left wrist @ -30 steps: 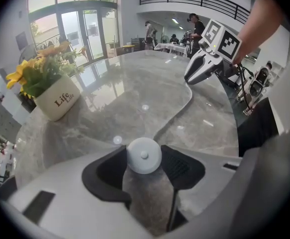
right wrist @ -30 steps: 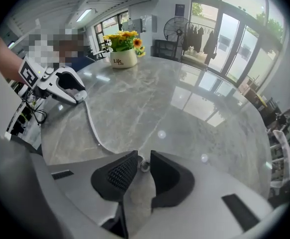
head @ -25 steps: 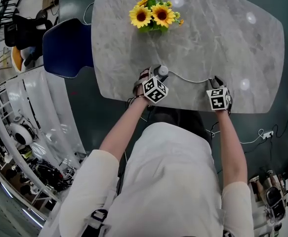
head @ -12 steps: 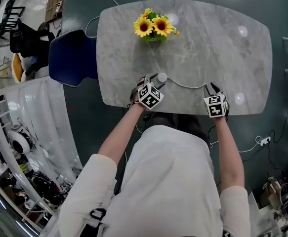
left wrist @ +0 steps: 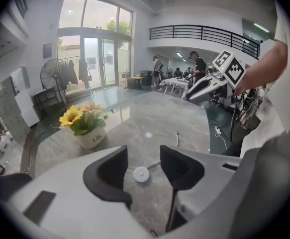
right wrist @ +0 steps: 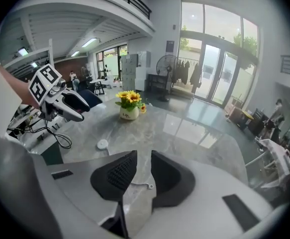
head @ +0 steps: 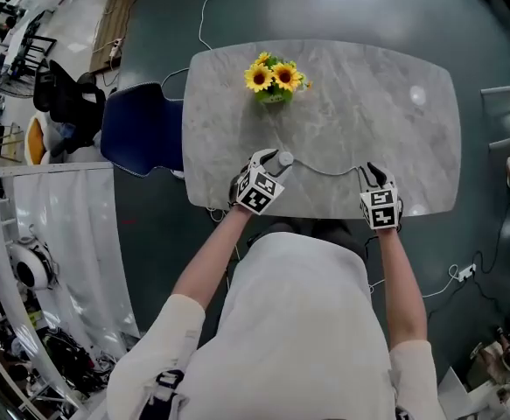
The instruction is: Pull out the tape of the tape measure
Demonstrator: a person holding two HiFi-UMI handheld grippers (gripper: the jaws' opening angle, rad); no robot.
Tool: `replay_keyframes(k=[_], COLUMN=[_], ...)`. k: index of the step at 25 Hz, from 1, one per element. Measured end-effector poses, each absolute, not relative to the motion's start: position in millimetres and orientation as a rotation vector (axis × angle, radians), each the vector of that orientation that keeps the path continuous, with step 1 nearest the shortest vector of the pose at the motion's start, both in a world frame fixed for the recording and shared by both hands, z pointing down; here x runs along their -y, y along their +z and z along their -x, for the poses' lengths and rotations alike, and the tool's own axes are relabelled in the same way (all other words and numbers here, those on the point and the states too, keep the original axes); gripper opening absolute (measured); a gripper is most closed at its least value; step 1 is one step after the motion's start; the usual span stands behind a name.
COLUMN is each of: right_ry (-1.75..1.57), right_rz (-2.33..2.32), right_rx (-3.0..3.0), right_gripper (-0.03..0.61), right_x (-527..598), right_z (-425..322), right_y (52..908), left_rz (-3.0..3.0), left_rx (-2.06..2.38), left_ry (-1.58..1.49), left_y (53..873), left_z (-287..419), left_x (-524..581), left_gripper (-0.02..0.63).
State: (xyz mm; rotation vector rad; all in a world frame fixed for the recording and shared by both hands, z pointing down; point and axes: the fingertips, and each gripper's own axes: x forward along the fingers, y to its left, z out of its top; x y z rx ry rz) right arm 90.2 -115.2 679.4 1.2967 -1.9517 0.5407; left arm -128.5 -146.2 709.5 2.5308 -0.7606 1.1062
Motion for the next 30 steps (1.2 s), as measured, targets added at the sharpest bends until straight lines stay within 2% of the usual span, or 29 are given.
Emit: replay_keyframes(k=[14, 18, 22, 25, 30], right_ry=[0.375, 0.332, 0.311, 0.291, 0.286], right_rz=[-1.412, -1.389, -1.348, -1.319, -1.287], right_rx=[2.172, 2.254, 2.329, 2.379, 2.442], right_gripper=[0.069, 0.061, 0.057, 0.050, 0.041], right_x=[78, 66, 47, 38, 16], right_z=[-97, -100, -103, -109, -121], right_y=[545, 519, 498, 487, 480], left_rz=[-2.601, -2.598, -2.582, -2.550, -2.517], left_rx=[0.985, 1.076, 1.161, 1.239, 1.299], left_ry=[0.801, 0.731, 0.654, 0.612, 0.588], left_y=[573, 545, 521, 514, 508], left_z=[128, 124, 120, 120, 117], left_x=[112, 94, 69, 55, 18], left_gripper=[0.097, 0.084, 0.061, 0.014, 0.008])
